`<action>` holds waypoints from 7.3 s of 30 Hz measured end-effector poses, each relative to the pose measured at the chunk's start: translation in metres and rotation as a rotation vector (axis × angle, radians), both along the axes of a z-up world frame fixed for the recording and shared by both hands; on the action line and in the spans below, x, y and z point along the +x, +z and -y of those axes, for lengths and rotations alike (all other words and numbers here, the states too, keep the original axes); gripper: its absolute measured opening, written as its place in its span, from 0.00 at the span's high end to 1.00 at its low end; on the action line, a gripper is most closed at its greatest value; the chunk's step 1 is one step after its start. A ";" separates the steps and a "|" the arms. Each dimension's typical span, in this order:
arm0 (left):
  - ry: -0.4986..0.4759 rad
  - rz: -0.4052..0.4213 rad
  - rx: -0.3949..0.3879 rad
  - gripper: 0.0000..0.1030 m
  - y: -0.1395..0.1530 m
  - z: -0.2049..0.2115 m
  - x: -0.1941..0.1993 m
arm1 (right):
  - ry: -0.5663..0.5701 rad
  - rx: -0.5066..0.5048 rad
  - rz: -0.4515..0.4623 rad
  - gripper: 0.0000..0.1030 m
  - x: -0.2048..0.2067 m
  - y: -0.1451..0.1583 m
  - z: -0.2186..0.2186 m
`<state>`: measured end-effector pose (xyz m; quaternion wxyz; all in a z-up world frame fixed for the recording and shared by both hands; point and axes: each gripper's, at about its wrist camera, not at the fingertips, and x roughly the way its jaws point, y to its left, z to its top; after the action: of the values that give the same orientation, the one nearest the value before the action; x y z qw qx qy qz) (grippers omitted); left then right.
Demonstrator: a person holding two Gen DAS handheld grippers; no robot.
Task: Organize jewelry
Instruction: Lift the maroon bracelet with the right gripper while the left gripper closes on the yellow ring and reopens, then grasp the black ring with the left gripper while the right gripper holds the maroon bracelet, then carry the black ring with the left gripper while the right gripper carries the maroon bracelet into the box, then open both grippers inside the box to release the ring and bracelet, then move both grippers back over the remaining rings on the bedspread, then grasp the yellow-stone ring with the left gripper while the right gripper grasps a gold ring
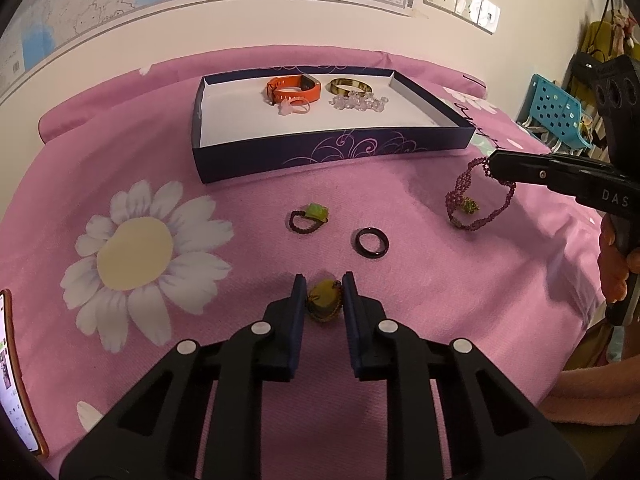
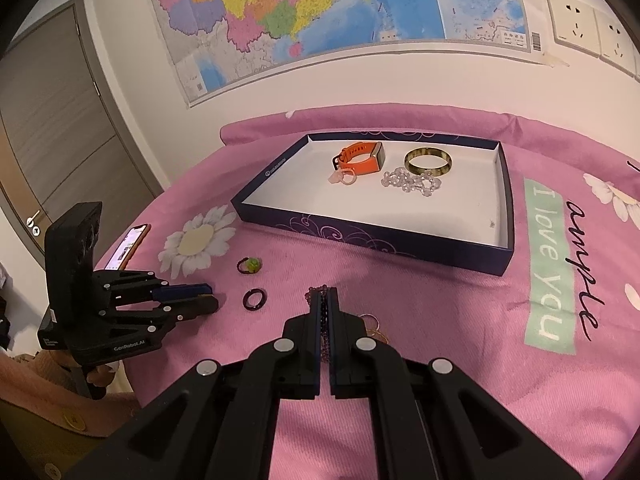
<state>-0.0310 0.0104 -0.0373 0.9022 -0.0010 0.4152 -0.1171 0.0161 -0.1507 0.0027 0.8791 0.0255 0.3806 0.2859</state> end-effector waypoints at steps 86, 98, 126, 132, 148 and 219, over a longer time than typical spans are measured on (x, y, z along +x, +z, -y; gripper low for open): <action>-0.073 0.156 0.019 0.80 0.059 0.030 0.063 | -0.043 0.099 0.087 0.98 0.058 0.040 0.009; -0.061 0.164 0.033 0.80 0.061 0.030 0.085 | -0.064 0.104 0.062 0.98 0.088 0.035 0.008; -0.023 0.115 0.036 0.80 0.046 0.025 0.133 | -0.097 0.141 -0.020 0.98 0.135 0.009 0.005; -0.020 0.089 0.044 0.80 0.039 0.028 0.145 | -0.113 0.151 -0.052 0.98 0.146 0.001 0.006; -0.013 0.017 0.054 0.80 0.017 0.028 0.168 | -0.156 0.082 -0.108 0.98 0.163 -0.021 0.014; -0.026 0.042 0.070 0.42 0.010 0.008 0.001 | -0.026 -0.143 -0.050 0.62 0.014 -0.038 0.002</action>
<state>-0.0302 0.0020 -0.0274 0.9085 0.0384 0.4000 -0.1144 0.0301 -0.1526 -0.0355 0.8725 -0.0251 0.4217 0.2456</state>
